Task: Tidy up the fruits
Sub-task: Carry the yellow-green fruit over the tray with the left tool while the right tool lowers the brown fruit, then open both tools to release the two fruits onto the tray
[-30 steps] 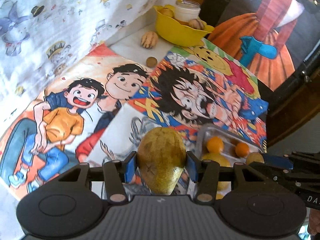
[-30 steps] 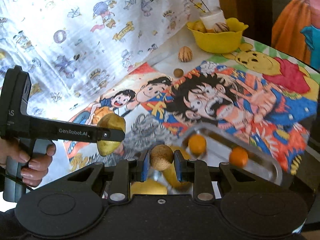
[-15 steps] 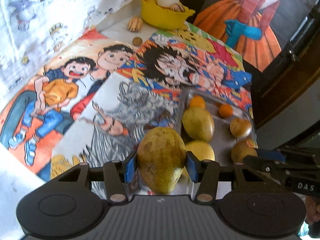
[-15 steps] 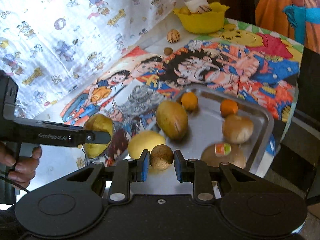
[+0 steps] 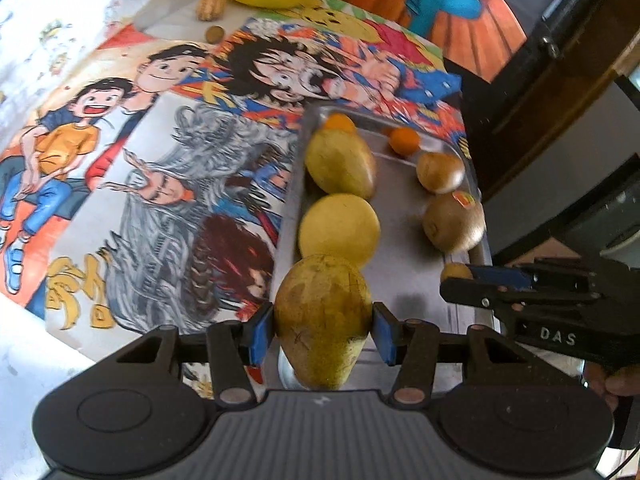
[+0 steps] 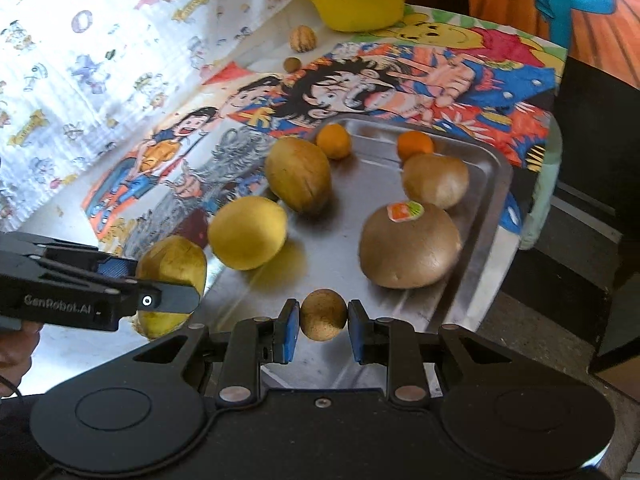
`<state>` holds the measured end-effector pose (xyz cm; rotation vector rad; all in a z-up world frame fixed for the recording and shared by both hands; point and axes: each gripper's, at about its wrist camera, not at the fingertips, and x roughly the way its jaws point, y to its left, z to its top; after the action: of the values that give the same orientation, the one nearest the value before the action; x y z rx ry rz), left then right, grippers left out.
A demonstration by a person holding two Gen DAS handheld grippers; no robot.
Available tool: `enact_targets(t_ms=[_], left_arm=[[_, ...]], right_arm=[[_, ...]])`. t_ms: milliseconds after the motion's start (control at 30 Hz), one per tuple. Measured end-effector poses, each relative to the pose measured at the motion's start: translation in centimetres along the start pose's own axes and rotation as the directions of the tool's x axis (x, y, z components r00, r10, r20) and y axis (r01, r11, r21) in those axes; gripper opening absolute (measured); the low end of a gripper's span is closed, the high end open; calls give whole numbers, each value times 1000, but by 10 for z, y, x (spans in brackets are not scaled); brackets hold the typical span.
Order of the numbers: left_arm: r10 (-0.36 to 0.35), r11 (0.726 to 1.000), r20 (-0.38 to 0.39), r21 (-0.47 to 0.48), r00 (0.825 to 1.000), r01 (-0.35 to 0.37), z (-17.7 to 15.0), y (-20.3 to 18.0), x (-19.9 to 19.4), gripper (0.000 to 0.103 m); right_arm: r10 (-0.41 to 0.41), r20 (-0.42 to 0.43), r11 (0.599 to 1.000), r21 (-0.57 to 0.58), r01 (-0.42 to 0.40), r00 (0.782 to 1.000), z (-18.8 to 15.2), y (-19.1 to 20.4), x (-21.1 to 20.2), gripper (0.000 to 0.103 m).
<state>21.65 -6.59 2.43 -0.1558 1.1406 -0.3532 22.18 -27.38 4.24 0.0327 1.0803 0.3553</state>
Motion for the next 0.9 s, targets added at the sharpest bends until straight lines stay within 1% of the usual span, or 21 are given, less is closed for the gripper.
enact_targets(t_ms=[167, 333, 633, 733, 900], left_arm=[[9, 1000, -29, 21, 1000, -9, -2, -8, 10, 55], [23, 999, -43, 30, 999, -21, -4, -12, 17, 55], [44, 998, -59, 41, 997, -42, -4, -17, 22, 55], [50, 998, -65, 47, 997, -47, -4, -18, 23, 56], [52, 998, -89, 47, 995, -48, -2, -18, 24, 56]], right_arm=[[-34, 2, 999, 18, 34, 999, -5, -8, 3, 28], [-49, -9, 999, 19, 49, 999, -8, -14, 9, 28], [-49, -20, 999, 14, 49, 999, -9, -16, 13, 28], [-46, -24, 999, 9, 46, 999, -8, -15, 14, 30], [-40, -26, 999, 0, 40, 999, -6, -14, 13, 31]])
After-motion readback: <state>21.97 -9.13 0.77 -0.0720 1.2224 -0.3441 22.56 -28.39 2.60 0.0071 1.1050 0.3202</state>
